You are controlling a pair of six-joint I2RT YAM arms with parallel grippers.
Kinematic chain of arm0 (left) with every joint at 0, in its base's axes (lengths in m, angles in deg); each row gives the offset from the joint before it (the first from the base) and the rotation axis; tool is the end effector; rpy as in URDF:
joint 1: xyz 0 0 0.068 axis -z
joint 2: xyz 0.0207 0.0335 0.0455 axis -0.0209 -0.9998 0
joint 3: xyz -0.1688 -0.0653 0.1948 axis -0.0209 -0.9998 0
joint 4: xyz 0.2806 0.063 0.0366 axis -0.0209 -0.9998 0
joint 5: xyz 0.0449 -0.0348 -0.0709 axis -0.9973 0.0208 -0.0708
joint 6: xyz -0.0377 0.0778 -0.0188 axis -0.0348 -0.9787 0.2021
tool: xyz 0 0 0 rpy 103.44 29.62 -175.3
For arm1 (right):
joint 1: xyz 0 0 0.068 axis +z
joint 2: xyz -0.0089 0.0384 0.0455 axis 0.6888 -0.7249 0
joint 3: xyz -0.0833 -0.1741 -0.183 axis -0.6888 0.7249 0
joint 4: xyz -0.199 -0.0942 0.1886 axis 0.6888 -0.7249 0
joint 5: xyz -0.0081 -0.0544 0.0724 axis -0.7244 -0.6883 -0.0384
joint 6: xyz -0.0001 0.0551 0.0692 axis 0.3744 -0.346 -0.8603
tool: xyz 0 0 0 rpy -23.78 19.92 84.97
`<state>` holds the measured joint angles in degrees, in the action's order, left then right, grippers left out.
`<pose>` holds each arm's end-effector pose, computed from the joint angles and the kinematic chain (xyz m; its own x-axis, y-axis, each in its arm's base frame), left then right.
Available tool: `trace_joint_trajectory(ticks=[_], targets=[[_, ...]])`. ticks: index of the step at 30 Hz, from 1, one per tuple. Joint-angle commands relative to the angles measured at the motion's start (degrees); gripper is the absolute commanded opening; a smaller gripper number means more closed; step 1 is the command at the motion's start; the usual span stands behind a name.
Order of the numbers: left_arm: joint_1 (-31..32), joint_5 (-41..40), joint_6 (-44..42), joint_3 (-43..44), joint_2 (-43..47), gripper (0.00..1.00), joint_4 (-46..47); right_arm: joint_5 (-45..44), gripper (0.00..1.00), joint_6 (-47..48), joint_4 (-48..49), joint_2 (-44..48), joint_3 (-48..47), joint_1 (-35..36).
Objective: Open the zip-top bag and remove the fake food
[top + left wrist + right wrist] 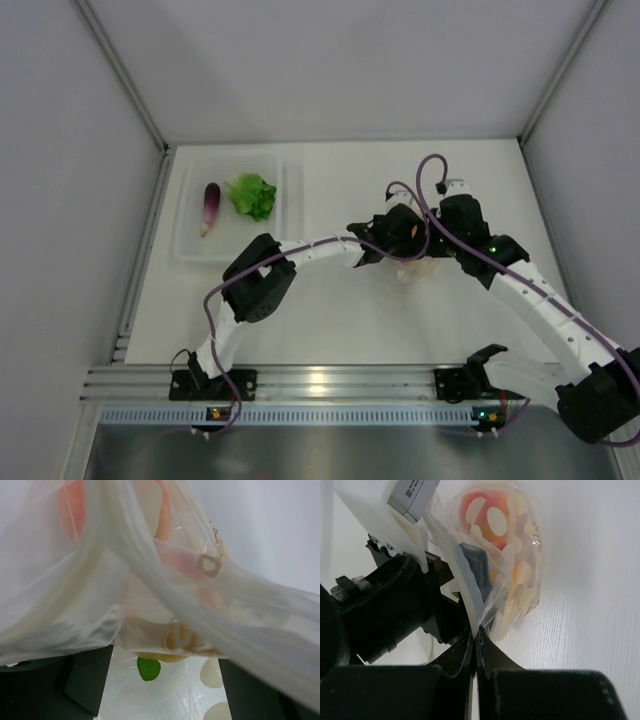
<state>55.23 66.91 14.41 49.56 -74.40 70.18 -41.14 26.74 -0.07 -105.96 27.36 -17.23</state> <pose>0.3149 -0.4463 0.1447 -0.7506 -0.0221 -0.6604 0.3232 0.8594 -0.3961 0.2647 0.1149 0.2603 -0.6606 0.0400 -0.7497 -0.0967 0.9857 0.1378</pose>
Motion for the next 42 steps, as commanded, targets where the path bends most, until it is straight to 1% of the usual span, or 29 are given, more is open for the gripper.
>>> trace_joint_trajectory(ticks=[1,5,7,8,10,11,14,15,16,18,20,24,28,35,40,42], targets=[[0.2,0.7,-2.8,3.3,-2.7,0.85,-2.3,4.2,0.00,1.7,1.5,1.7,-0.1,0.3],[0.2,1.5,-3.1,5.3,-5.4,0.85,-2.3,5.2,0.00,1.6,1.8,1.6,0.1,0.4],[0.2,1.0,-2.8,5.7,-5.8,0.81,-2.3,5.0,0.00,1.6,1.8,1.9,0.5,0.2],[0.1,0.9,-2.6,5.6,-5.9,0.71,-2.2,4.6,0.00,1.6,1.9,2.0,0.7,0.2],[0.2,0.8,-2.3,5.5,-5.7,0.56,-2.2,4.3,0.00,1.8,1.7,2.1,0.8,0.2],[0.1,0.7,-2.2,5.5,-5.6,0.51,-2.2,4.1,0.00,1.7,1.7,2.1,0.8,0.2],[0.1,0.5,-1.5,4.8,-4.8,0.21,-2.2,3.5,0.00,1.5,2.0,2.1,1.0,0.0],[0.1,0.6,-1.2,4.5,-4.3,0.17,-2.1,3.3,0.00,1.4,2.1,2.0,1.1,0.0],[0.2,0.7,-1.0,4.1,-3.7,0.08,-2.0,2.8,0.00,1.4,2.1,2.1,1.1,0.0],[0.1,0.8,-0.7,3.3,-2.9,0.01,-2.0,2.4,0.00,1.2,2.2,2.1,1.1,0.0],[0.2,1.6,-0.9,2.5,-1.4,0.00,-1.6,1.1,0.00,1.1,2.3,2.1,1.0,0.0],[0.4,3.7,-1.1,-2.4,2.7,0.00,2.0,-0.5,0.00,1.0,2.7,1.2,0.7,0.0],[1.3,3.8,-2.1,-5.4,6.6,0.00,4.1,-2.4,0.00,0.4,3.5,0.2,0.7,-0.1],[2.6,-1.8,-1.3,-12.0,11.7,0.00,4.1,-8.1,0.00,0.8,2.8,-2.5,0.0,0.0],[2.6,-6.6,-0.9,-17.7,16.2,0.00,4.0,-11.9,0.00,0.8,1.7,-0.4,-0.3,0.3],[2.5,-6.6,-0.4,-19.3,18.3,0.00,4.1,-12.1,0.00,0.9,1.5,0.1,-0.4,0.3]])
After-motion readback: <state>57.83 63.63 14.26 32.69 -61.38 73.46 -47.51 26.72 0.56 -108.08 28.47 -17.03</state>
